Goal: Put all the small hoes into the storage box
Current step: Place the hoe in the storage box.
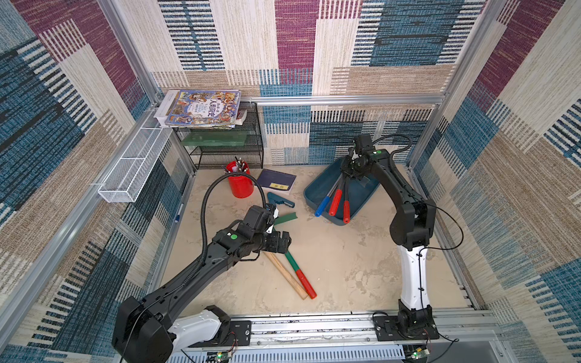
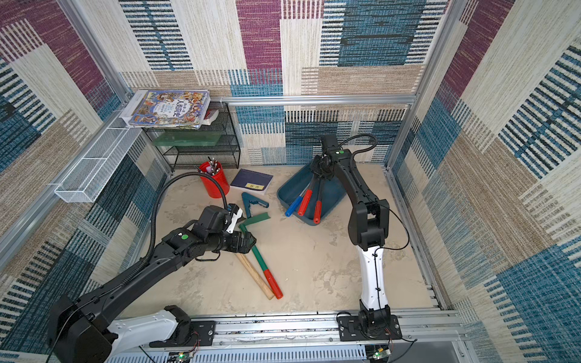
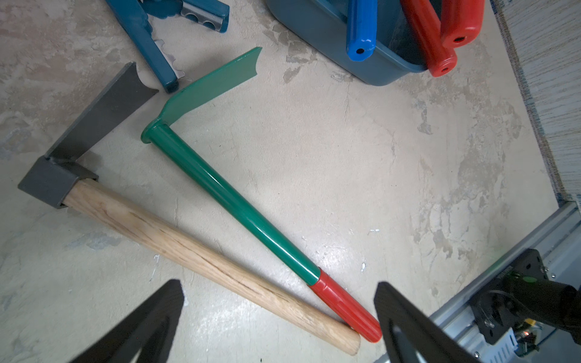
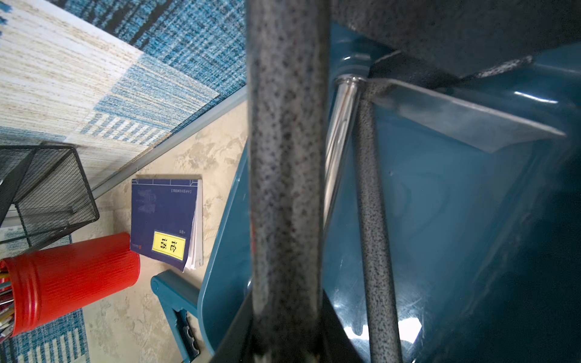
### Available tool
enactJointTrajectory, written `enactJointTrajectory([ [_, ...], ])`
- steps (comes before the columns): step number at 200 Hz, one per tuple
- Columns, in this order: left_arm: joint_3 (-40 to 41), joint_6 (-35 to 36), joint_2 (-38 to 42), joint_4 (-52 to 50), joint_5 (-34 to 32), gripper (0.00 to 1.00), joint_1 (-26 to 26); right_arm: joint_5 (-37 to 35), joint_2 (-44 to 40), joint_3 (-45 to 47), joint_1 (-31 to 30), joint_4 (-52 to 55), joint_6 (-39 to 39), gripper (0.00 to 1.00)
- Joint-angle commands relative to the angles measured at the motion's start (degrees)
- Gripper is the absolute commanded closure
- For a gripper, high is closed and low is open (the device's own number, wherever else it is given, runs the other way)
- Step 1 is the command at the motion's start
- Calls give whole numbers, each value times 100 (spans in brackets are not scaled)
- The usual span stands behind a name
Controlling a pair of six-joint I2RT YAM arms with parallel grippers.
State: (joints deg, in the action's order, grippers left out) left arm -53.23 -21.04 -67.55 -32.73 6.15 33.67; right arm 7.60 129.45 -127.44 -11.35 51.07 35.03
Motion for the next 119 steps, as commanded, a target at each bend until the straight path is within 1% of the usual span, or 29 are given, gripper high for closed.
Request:
enactJointTrajectory([
  [1, 11, 82, -16, 81, -70, 2, 13, 136, 76, -71, 36, -182, -98, 100],
  [119, 31, 74, -82, 101, -79, 1, 34, 128, 357, -44, 260, -237, -113, 100],
])
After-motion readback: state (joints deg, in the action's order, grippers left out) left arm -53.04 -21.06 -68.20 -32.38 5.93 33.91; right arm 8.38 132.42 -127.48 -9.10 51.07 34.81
